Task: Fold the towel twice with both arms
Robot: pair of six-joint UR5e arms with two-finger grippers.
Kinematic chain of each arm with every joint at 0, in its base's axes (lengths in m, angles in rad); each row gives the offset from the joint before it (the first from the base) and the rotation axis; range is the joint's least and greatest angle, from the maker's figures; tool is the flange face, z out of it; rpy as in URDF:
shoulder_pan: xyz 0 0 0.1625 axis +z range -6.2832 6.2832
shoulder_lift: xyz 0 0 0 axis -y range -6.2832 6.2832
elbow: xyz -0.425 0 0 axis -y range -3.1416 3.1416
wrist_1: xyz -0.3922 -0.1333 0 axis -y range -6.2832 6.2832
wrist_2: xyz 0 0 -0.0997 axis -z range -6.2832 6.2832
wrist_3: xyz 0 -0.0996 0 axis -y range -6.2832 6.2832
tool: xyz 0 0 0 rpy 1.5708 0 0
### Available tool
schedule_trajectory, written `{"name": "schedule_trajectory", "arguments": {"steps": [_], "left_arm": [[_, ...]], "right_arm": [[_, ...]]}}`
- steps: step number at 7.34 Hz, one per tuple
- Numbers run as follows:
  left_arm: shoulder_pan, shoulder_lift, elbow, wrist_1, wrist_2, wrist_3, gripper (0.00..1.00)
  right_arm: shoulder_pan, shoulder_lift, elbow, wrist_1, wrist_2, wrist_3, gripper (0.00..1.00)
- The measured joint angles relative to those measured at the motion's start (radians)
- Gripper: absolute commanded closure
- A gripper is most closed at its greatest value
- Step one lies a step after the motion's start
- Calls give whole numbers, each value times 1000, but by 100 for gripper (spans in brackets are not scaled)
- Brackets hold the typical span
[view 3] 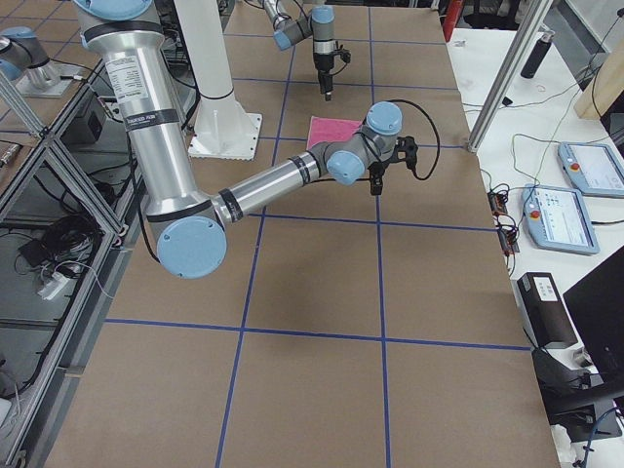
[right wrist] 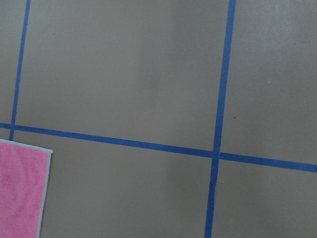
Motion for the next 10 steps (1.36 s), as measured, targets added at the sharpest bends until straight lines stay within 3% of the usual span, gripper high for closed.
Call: {"name": "schedule_trajectory", "arguments": {"steps": [4,10], "left_arm": [[93,-48,74,-1,81,-2,7],[99,-71,121,-1,85,5,18]], "right_arm": [[-32,2,8,5,1,7,0],[-43,9,1,5,2,7,0]]}}
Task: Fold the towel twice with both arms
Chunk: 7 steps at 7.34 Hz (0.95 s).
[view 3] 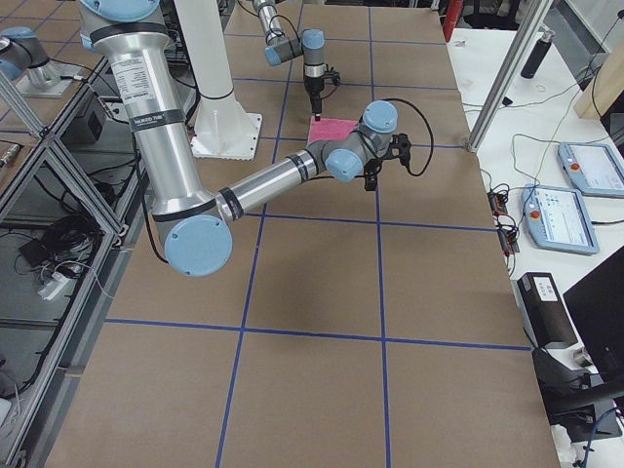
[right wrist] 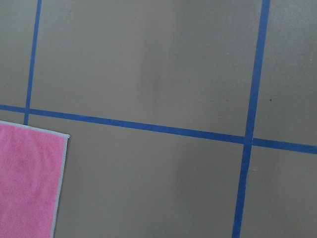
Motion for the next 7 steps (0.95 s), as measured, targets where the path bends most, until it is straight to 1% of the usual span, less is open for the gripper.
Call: {"name": "schedule_trajectory", "arguments": {"steps": [4,7], "left_arm": [[1,4,5,0,-2,2,25],[1,4,8,0,-4,3,40]], "right_arm": [[-1,1,-1,0,0,0,0],[-1,1,-1,0,0,0,1]]}}
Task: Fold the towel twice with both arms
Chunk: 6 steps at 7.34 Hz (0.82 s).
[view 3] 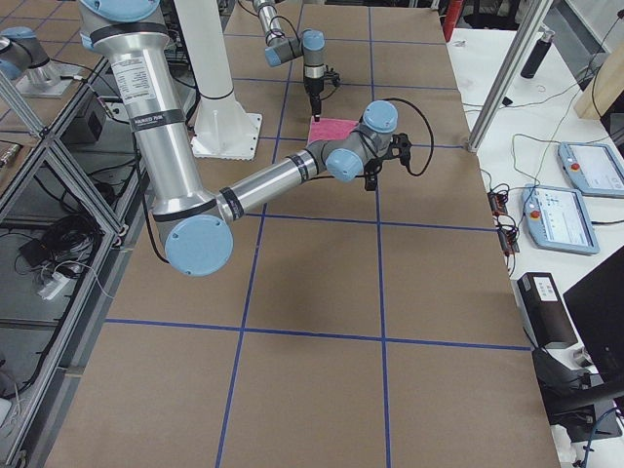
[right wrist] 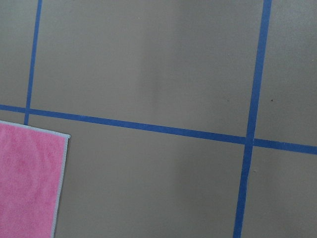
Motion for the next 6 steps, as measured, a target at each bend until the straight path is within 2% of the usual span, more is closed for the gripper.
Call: {"name": "schedule_trajectory", "arguments": {"steps": [4,6], "left_arm": [[0,4,0,-1,-2,1,63],[0,4,0,-2,-4,1,88]], "right_arm": [[0,1,-1,-1,0,0,1],[0,2,-2,0,1,0,1]]}}
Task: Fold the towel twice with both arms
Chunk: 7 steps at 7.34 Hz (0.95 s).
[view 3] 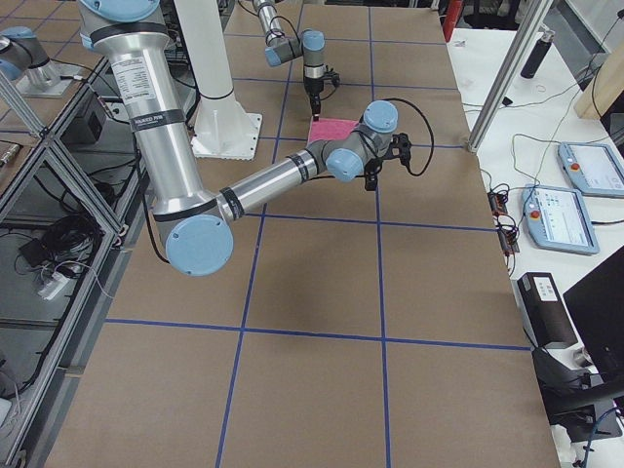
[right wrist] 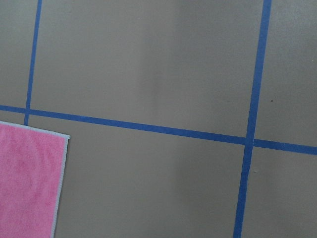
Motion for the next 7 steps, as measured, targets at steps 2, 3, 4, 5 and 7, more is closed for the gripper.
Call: {"name": "schedule_trajectory", "arguments": {"steps": [2,3,4,5,7], "left_arm": [[0,-1,-1,2,-2,-1,100],[0,-3,-3,3,-2,-3,100],[0,-5,-5,4,-1,-7,100],[0,-7,-7,5,0,-10,100],[-6,-9,-10,6,1,-12,100]], "right_arm": [[0,0,0,0,2,0,1],[-1,-1,0,0,2,0,1],[-5,-1,1,0,2,0,1],[-12,-1,2,0,2,0,1],[-48,7,3,3,1,69,1]]}}
